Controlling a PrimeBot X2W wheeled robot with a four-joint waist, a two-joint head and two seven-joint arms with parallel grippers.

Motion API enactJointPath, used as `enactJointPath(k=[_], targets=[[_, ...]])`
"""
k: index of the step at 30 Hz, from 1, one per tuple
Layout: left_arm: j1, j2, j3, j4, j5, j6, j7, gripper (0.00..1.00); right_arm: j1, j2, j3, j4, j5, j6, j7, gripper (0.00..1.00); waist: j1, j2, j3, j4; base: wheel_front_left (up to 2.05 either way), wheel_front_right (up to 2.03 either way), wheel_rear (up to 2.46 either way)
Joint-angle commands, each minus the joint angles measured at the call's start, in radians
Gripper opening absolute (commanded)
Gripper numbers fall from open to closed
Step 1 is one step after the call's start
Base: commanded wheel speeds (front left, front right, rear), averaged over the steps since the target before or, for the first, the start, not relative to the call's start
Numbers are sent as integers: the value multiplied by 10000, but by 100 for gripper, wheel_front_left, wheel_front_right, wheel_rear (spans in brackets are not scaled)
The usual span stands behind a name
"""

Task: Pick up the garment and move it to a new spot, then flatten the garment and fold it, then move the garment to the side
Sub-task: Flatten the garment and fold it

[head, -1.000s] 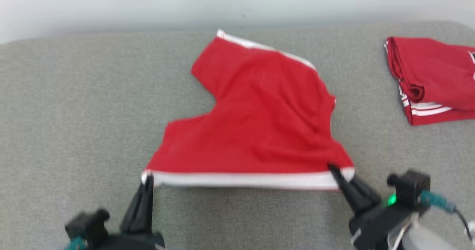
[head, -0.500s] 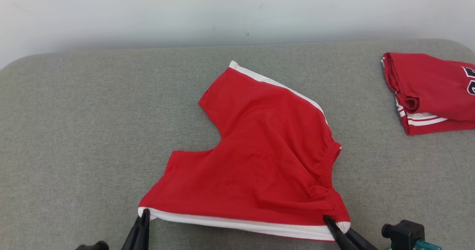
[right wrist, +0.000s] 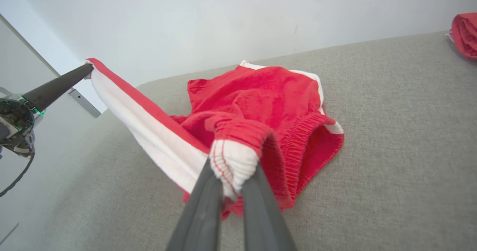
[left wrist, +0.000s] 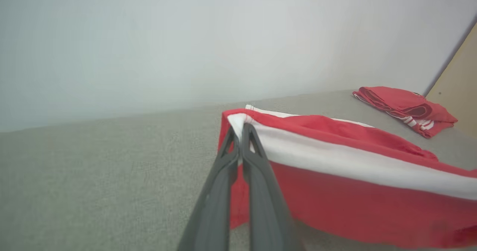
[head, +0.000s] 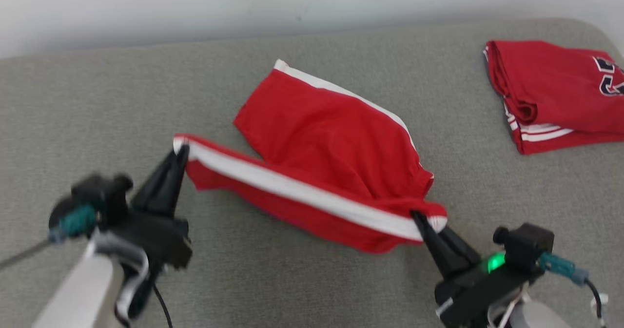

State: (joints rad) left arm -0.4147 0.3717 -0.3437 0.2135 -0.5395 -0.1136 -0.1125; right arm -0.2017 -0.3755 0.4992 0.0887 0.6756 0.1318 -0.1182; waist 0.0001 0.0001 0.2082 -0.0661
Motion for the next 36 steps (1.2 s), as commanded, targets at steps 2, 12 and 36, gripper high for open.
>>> enactJointPath(k=[2, 12, 36], targets=[[-958, 383, -204, 226, 192, -85, 369, 0, -499, 197, -60, 236, 94, -28, -119, 0, -1, -1, 794, -548, 0, 0, 0], [-4600, 1233, -1438, 1818, -193, -149, 1600, 0, -2899, 1170, -146, 1979, 16, -28, -499, 0, -1, -1, 2285, -1506, 0, 0, 0], [-8228, 1185, -4732, 6113, -1037, -155, 283, 100, -4394, 2180, -36, 3248, -446, -28, -1332, 100, -1, -1, 2693, -2239, 0, 0, 0]])
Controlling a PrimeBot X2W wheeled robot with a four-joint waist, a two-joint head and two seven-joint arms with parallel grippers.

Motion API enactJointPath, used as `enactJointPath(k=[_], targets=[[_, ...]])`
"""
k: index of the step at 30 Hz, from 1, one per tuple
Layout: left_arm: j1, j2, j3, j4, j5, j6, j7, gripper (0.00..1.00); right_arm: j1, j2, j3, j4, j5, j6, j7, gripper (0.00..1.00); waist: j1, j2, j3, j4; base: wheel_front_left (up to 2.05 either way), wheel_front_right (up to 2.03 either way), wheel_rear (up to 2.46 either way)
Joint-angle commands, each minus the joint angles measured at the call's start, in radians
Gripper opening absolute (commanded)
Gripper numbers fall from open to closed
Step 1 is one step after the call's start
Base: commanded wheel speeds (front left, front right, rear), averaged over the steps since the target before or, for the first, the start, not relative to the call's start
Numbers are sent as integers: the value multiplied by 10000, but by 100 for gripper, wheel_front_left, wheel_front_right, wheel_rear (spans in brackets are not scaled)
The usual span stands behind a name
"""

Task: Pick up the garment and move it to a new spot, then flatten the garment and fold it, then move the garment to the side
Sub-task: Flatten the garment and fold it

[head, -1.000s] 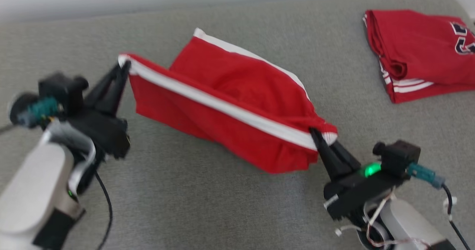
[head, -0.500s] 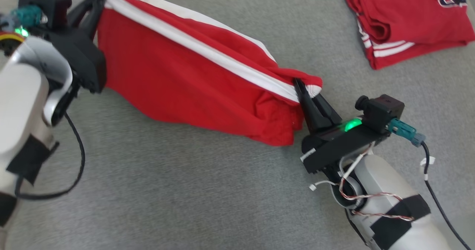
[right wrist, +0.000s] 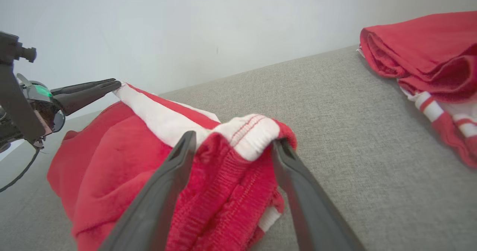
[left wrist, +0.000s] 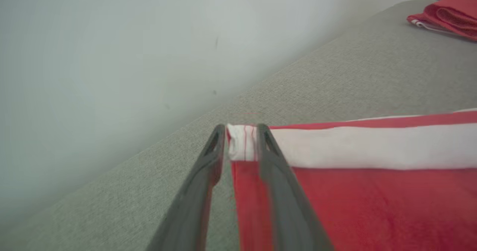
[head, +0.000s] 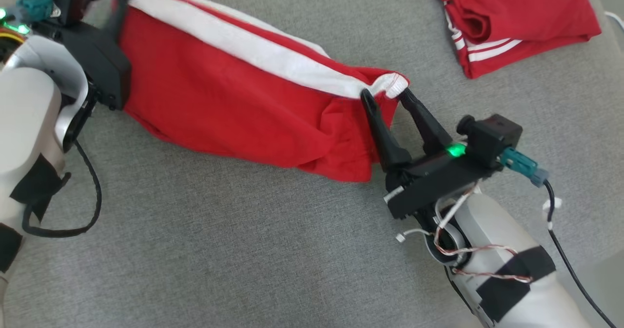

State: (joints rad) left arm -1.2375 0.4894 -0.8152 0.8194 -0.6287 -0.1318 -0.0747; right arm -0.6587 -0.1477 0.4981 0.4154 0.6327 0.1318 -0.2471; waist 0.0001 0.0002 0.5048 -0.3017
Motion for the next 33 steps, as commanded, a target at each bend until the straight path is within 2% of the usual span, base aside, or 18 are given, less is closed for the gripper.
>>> enactJointPath(k=[1, 5, 9, 18, 23, 33], targets=[[55, -13, -77, 170, -242, 27, -217, 100, 292, -151, -51, -65, -29, -28, -52, 100, -1, -2, -401, 144, 0, 0, 0], [270, -97, -306, 467, -597, 27, -670, 100, 907, -435, -341, -442, -116, -28, -89, 100, -1, -2, -932, 270, 0, 0, 0], [482, 68, -538, 577, -999, 26, -925, 100, 1706, -582, -710, -1028, -526, -28, -120, 100, -1, -2, -1378, 281, 0, 0, 0], [969, 572, -1167, 392, -1695, 26, -1017, 100, 3608, -143, -1507, -2339, -1288, -28, -166, 100, -1, -2, -1919, -9, 0, 0, 0], [1222, 918, -1831, 60, -2272, 26, -21, 100, 4306, 78, -1740, -2572, -1462, -29, -142, 100, -1, -2, -1977, -248, 0, 0, 0], [1291, 1728, -2971, -598, -3470, 26, 2590, 100, 4248, 307, -1628, -2650, -1676, -29, -119, 100, -1, -2, -1734, -778, 0, 0, 0]])
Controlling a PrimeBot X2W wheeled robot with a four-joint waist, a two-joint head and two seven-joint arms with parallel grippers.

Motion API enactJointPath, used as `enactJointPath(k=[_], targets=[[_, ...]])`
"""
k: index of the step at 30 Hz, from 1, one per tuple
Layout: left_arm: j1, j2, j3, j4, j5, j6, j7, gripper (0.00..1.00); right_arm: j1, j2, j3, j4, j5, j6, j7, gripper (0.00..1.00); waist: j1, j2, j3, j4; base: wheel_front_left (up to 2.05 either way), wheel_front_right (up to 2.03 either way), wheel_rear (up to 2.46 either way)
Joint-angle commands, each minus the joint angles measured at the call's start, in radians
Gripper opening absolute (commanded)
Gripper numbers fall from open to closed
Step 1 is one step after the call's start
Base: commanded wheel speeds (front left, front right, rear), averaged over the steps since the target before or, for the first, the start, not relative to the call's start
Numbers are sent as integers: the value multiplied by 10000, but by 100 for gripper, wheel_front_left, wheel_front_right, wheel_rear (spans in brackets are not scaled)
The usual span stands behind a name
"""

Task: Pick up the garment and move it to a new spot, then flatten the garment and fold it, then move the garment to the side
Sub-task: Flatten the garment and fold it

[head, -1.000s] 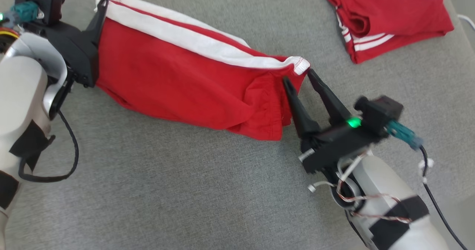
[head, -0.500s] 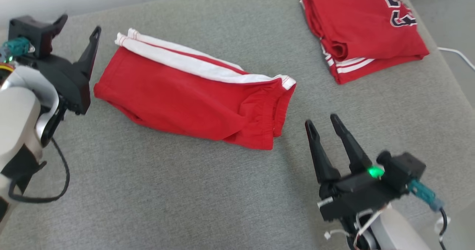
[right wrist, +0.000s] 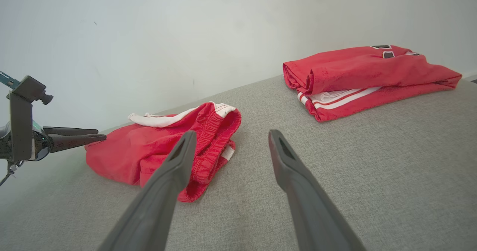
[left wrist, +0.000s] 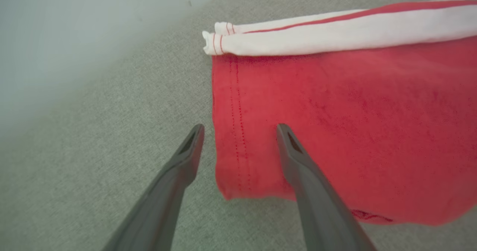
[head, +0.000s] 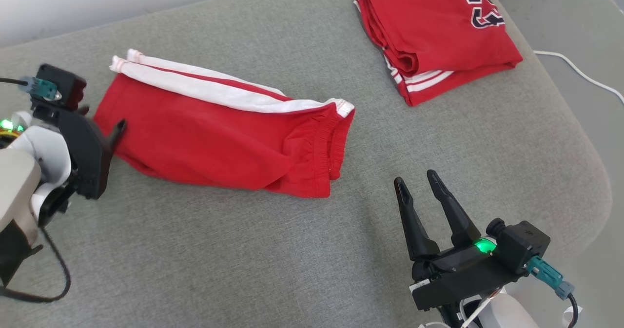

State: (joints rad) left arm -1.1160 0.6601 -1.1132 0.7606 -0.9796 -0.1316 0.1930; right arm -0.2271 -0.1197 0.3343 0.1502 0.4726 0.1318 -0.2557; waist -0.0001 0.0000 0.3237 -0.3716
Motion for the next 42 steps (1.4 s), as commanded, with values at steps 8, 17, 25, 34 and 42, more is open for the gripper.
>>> enactJointPath(k=[8, 17, 25, 34, 42], targets=[[-88, 309, -406, 115, -476, 24, 1008, 100, -140, 139, 8, 159, -87, -29, -77, 100, 1, 0, 219, -240, 0, 0, 0], [-11, 86, -470, 218, -1128, 21, 1522, 0, -175, 170, 34, 327, -41, -29, -88, 100, 1, 0, 202, -141, 0, 0, 0], [19, -185, -557, -372, -1422, 24, 1062, 0, -91, -19, 5, 471, 61, -29, -93, 100, 1, 0, -416, 649, 0, 0, 0], [970, -388, -580, -1465, -1763, 31, 89, 0, 377, -103, -655, 693, 64, -29, -61, 100, 1, 0, -1310, 1782, 0, 0, 0], [2445, -468, -591, -2446, -2125, 512, -827, 0, 1013, -39, -1368, 594, -52, -29, 144, 100, 1, 0, -1766, 2445, 0, 0, 0]])
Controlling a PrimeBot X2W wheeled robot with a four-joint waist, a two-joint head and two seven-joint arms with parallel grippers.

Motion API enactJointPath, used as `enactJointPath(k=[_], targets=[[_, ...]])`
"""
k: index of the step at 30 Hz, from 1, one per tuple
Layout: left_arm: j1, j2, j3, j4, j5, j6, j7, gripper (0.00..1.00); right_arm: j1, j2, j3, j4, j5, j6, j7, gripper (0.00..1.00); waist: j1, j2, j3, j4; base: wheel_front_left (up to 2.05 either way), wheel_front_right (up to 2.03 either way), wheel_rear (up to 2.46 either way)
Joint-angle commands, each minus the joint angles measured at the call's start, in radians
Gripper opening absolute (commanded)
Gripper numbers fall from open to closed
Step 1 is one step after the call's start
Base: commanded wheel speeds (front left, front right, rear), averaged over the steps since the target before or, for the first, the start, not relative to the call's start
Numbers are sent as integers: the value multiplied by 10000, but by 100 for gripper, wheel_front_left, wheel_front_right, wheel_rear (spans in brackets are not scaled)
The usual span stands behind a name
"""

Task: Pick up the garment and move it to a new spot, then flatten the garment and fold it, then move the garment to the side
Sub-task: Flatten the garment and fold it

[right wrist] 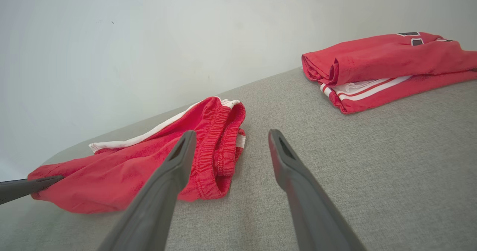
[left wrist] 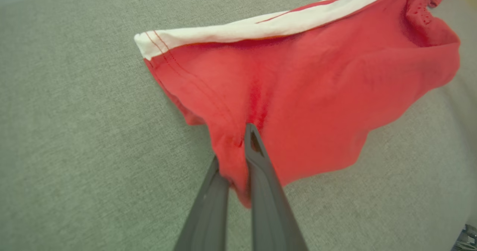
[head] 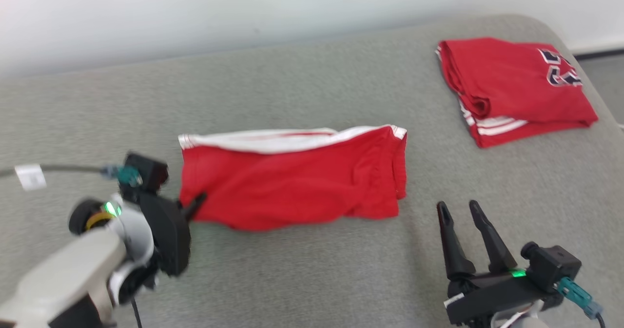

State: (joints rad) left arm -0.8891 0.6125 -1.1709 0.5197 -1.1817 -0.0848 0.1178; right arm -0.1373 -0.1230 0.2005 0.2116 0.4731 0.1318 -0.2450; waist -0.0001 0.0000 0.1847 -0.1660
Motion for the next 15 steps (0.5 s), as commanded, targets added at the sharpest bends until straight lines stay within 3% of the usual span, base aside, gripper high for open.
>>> enactJointPath(k=[1, 7, 8, 9, 10, 15], targets=[[343, 26, -20, -132, -128, 90, -172, 0, 195, -10, -119, -45, -88, -29, 56, 100, 1, 0, -416, 451, 0, 0, 0], [1326, 95, 87, -523, -350, 534, -825, 0, 472, 49, -400, -274, -230, -29, 350, 100, 1, 0, -536, 597, 0, 0, 0], [1447, 45, 140, -513, -337, 633, -1037, 27, 503, 47, -410, -303, -269, -29, 411, 100, 1, 0, -543, 600, 0, 0, 0], [1614, -31, 176, -489, -385, 708, -1221, 85, 536, 50, -422, -323, -284, -29, 464, 100, 1, 0, -555, 598, 0, 0, 0], [1775, -114, 217, -468, -462, 774, -1398, 100, 554, 48, -430, -351, -306, -29, 495, 100, 1, 0, -583, 597, 0, 0, 0], [2185, -235, 595, -286, -280, 1215, -2797, 100, 579, -29, -528, -521, -401, -29, 588, 100, 1, 0, -747, 668, 0, 0, 0]])
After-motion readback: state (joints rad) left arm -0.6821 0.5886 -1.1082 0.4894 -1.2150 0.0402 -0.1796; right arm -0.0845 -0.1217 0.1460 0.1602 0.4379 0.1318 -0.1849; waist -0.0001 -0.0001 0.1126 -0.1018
